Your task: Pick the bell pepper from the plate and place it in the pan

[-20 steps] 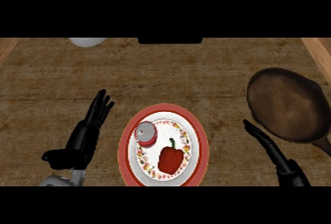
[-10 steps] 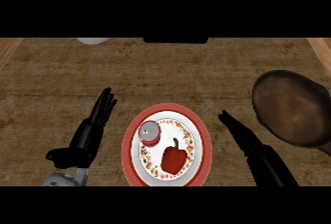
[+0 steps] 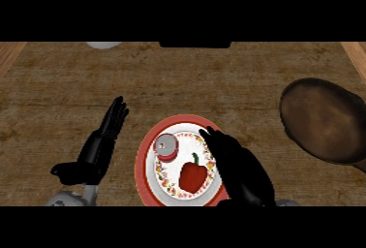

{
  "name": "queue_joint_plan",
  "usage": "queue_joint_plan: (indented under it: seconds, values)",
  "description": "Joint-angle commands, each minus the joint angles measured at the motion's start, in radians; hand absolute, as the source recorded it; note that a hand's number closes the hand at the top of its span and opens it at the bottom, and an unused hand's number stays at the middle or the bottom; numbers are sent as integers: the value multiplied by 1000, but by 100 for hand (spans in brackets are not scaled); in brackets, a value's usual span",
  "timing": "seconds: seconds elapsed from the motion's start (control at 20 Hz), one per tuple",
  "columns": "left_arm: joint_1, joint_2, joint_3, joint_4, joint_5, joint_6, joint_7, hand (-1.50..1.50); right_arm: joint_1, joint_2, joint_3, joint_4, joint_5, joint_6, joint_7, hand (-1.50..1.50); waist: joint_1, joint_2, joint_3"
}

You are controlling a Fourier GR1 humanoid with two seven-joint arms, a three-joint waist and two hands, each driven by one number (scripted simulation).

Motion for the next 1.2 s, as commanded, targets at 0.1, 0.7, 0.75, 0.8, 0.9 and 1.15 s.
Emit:
queue_joint_plan:
  seconds: [0.1, 0.7, 0.75, 0.8, 0.9, 1.15]
  values:
    - [-39, -47, 28, 56, -30, 8, 15, 0, -11, 112, 40, 134, 52, 64, 52, -150, -19, -1, 1]
    - [70, -68, 72, -11, -81, -70, -11, 0, 66, 274, 20, 255, 220, 34, -4, -150, -17, -2, 2]
    - [14, -64, 89, -62, -92, -44, 89, 0, -1, 255, -82, 211, 155, 150, 14, -150, -18, -2, 2]
    - [53, -83, 66, -30, -114, -68, 29, 0, 64, 273, -31, 273, 225, 48, -52, -150, -18, -2, 2]
    - [59, -72, 107, -35, -86, -100, 14, 0, -10, 289, -111, 323, 186, 75, -84, -150, -16, -1, 2]
    - [164, -59, 114, -70, -93, -149, -43, 0, 26, 267, -138, 367, 213, 71, -157, -150, -13, -1, 1]
